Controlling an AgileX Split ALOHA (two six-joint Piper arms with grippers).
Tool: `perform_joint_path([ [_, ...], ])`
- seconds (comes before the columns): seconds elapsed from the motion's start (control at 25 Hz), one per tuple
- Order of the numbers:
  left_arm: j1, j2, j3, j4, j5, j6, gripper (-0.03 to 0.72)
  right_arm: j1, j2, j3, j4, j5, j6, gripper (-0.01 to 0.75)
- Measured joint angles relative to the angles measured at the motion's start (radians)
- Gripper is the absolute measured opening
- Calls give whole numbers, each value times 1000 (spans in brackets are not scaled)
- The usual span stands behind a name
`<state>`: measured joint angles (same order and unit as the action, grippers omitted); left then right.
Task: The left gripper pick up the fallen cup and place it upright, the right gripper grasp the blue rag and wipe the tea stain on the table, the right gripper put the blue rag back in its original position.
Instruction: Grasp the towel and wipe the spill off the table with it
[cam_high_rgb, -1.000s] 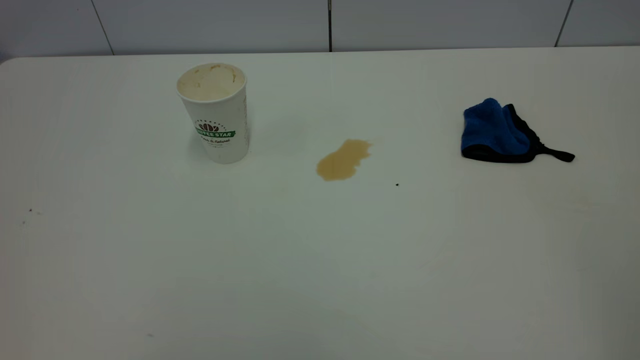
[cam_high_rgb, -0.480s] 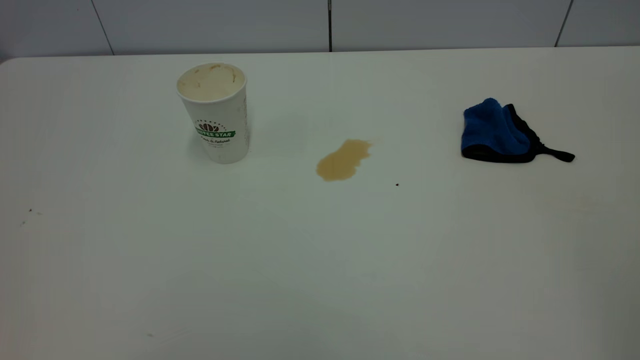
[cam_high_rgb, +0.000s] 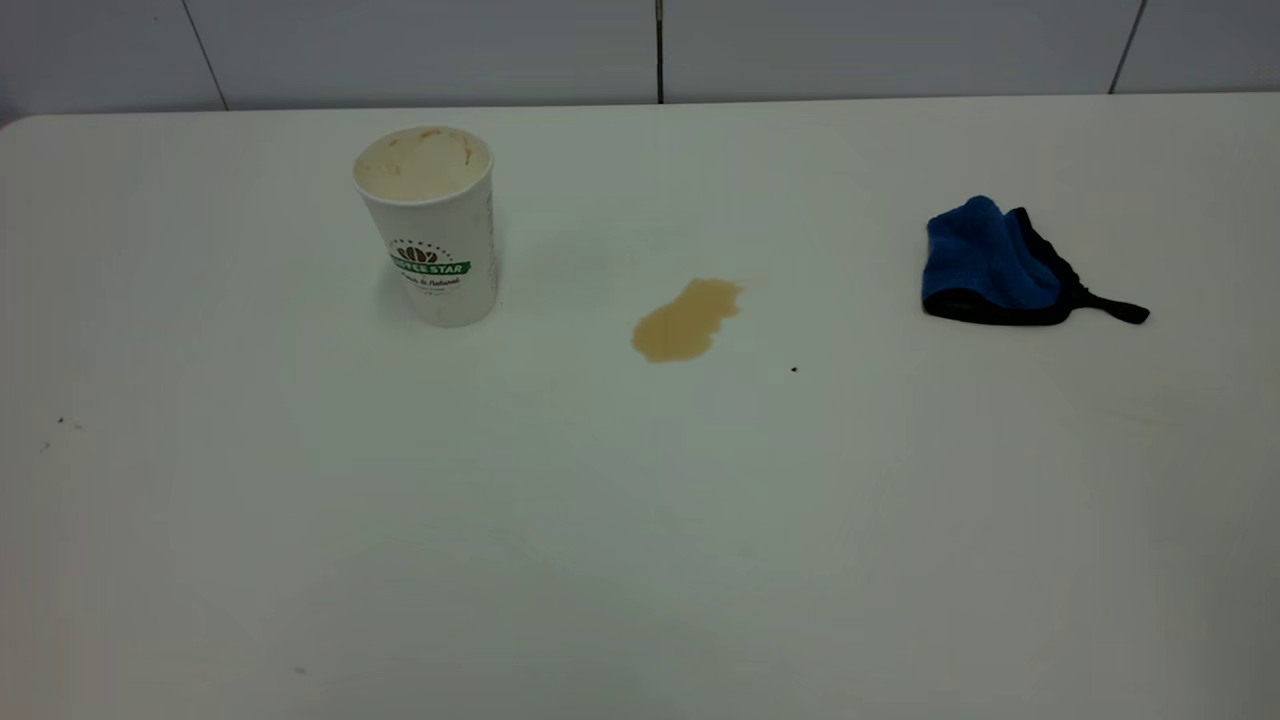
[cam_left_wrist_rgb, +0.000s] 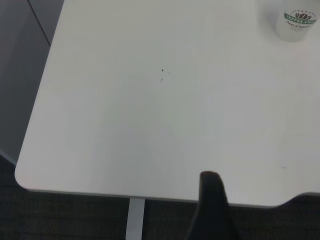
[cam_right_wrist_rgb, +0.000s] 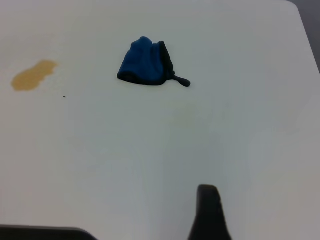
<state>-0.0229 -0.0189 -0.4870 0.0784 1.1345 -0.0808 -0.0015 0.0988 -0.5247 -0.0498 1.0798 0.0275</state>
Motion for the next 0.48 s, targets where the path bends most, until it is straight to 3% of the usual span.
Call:
perform_joint_path([
  [0.24, 0, 0, 0, 0, 0, 0, 581, 0, 476, -128, 0, -205, 1, 685],
  [0.48, 0, 0, 0, 0, 0, 0, 581, 0, 1000, -311, 41, -339, -33, 689],
])
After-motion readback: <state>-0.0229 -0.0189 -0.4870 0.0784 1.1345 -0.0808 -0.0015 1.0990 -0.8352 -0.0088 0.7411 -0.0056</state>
